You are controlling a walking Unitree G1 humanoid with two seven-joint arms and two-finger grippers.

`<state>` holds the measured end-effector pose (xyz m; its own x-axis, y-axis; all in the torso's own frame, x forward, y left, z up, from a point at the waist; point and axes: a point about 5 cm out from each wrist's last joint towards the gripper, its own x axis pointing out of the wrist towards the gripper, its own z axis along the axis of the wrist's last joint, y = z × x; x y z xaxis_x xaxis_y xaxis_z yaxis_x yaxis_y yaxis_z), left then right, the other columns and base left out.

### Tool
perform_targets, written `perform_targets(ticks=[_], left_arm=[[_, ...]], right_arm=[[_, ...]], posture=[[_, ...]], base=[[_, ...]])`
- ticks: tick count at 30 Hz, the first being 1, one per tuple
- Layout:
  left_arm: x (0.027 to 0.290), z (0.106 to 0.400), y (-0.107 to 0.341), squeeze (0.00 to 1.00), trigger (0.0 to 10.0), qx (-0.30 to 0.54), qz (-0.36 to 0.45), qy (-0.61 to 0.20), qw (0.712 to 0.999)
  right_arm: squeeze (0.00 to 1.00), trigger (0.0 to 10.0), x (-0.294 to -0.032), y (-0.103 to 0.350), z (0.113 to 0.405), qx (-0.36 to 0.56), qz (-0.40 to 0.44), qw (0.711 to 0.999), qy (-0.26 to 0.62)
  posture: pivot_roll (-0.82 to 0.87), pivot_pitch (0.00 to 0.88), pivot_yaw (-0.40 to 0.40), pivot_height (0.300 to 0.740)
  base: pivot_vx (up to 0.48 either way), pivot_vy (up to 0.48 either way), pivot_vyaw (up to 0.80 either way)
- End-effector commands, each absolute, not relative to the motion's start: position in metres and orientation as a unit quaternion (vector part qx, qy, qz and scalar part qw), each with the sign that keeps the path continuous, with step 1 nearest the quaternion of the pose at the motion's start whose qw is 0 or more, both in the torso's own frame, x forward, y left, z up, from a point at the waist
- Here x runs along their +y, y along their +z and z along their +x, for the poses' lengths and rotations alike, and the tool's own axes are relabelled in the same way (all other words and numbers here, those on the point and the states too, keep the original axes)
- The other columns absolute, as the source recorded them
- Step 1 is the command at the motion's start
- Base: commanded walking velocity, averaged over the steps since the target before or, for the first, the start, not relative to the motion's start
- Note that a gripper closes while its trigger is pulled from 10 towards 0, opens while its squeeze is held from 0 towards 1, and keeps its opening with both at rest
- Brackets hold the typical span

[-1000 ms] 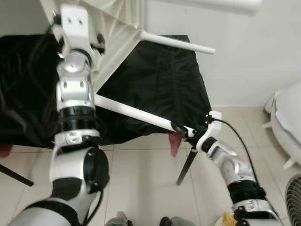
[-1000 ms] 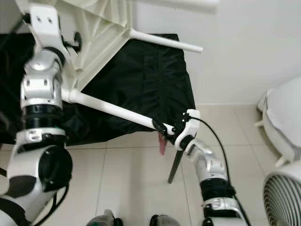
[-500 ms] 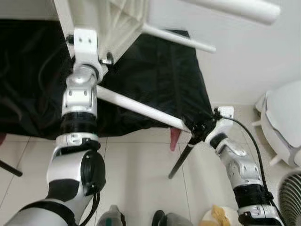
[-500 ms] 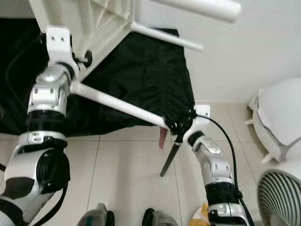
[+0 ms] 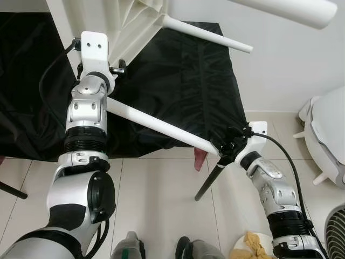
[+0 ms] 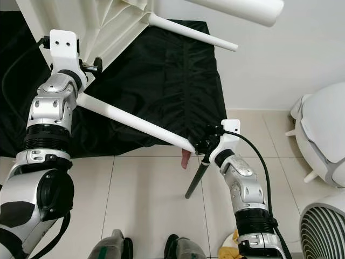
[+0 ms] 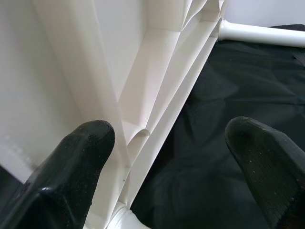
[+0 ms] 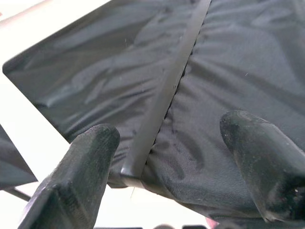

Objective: Building children table

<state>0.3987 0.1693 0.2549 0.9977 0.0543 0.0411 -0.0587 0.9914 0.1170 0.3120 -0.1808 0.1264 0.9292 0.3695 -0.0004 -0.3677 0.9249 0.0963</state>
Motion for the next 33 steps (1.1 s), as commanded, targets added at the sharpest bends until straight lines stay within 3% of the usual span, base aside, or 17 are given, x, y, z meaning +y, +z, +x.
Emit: perform_targets(ticks=[1, 13, 33], left_arm=[[0.174, 0.398, 0.254, 0.00, 10.0, -0.021, 0.056, 0.076, 0.995], [0.173, 0.399, 0.253, 0.00, 10.0, -0.021, 0.059, 0.071, 0.996], [0.171, 0.399, 0.252, 0.00, 10.0, -0.020, 0.064, 0.066, 0.996]], right_arm=[[0.00, 10.0, -0.181, 0.128, 0.311, -0.002, 0.055, 0.982, 0.183], [0.00, 10.0, -0.189, 0.150, 0.316, -0.068, 0.079, 0.982, 0.154], [0.00, 10.0, -0.194, 0.154, 0.320, -0.078, 0.081, 0.984, 0.138]], posture=[[0.03, 0.033, -0.020, 0.740], [0.03, 0.035, -0.023, 0.740], [0.03, 0.037, -0.027, 0.740]], base=[[0.000, 0.000, 0.00], [0.000, 0.000, 0.00], [0.000, 0.000, 0.00]])
